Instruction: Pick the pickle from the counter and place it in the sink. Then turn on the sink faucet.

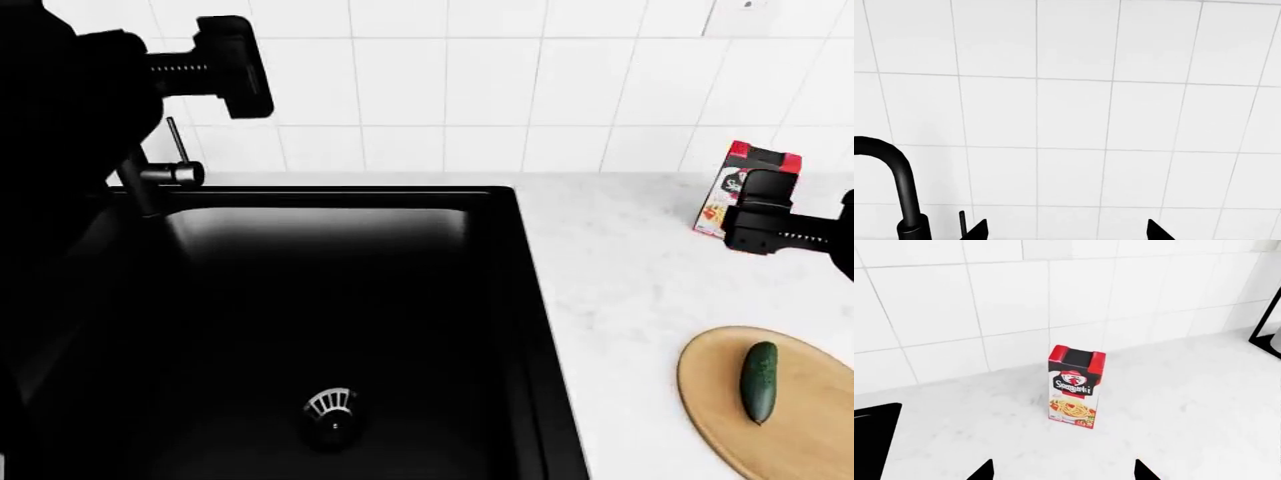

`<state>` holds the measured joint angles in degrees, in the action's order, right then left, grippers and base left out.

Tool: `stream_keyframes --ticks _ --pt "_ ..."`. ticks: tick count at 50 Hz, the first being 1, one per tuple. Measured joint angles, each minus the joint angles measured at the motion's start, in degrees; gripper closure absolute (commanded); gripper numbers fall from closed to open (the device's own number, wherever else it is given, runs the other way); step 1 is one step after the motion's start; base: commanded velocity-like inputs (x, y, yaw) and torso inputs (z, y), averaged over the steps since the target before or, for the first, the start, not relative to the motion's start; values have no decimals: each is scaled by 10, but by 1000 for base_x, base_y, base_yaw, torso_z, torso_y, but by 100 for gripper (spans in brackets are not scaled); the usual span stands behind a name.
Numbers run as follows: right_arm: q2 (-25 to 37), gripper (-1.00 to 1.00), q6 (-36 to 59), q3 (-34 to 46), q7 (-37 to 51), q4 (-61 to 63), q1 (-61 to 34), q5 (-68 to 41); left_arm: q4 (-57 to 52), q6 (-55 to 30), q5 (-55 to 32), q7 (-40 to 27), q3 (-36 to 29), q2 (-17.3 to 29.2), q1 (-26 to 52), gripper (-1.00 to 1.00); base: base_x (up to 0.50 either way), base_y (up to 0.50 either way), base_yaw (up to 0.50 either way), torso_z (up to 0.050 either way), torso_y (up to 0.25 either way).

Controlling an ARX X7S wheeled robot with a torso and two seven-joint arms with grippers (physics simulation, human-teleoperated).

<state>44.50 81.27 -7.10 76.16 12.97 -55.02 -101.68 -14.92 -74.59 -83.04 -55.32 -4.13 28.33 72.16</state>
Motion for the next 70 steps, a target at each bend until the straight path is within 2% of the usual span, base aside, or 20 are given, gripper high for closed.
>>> stream_keyframes --ticks 26,49,70 --pt "-1 -100 -41 -33 -90 25 153 92 -8 18 5 8 -8 8 -23 -100 0 0 0 0 0" --pt "13 -100 -84 -44 25 34 207 -70 -3 29 7 13 -16 11 -26 -100 0 0 0 0 0" --pt "11 -100 -99 -39 33 37 253 -78 -2 42 9 20 -20 15 -37 -100 0 0 0 0 0"
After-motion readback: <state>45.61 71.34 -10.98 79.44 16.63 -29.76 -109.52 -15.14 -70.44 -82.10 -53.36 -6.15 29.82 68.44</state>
